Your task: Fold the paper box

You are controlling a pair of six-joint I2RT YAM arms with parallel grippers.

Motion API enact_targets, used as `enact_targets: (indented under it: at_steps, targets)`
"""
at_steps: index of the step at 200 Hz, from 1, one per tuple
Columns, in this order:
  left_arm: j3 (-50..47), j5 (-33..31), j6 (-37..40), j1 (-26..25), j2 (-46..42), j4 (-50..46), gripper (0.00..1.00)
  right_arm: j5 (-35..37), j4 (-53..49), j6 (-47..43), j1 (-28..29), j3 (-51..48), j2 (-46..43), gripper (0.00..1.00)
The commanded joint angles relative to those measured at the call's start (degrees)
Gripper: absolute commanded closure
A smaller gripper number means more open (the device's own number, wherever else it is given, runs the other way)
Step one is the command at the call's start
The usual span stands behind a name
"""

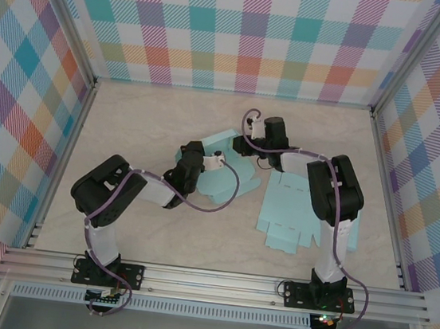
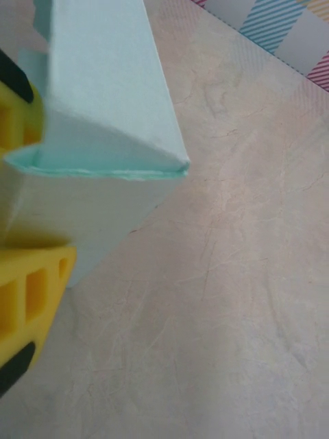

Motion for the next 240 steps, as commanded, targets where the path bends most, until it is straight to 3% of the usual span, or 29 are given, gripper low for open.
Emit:
enact_targets:
  at_steps: [1,18,77,123,154,199,240]
  targets:
    - [0.2,3.9,-10.1,-0.9,-6.5,-6.2,0.78,4.2,-0.8,0.0,0.8,-0.2,-1.2,0.88]
    - [0.2,6.2,-16.8,-0.9,-12.0,-10.7,0.64,6.8,-1.3,-1.1,1.6,-0.9,-2.0,0.91]
    - [-0.8,8.6,-41.2,-0.8,-30.4,-23.1,0.01,18.8,-4.7,-3.8,4.6,-4.5,-7.8,1.0]
    - [2.2,3.7,-73.4,0.7,-44.3,-40.8,0.0,21.4,-7.5,-2.0,5.4,-8.0,-14.2,1.0]
    - [7.1,7.0,-89.6,2.8,-44.9,-55.1,0.0,20.9,-8.4,-0.8,5.5,-10.4,-18.0,1.0]
    - [17.3,11.1,-96.2,6.5,-31.9,-70.0,0.0,20.4,-10.3,1.9,6.1,-11.6,-21.3,1.0]
    - [20.5,13.0,-96.0,7.4,-26.1,-70.5,0.0,21.5,-12.6,2.0,6.8,-11.2,-22.5,1.0]
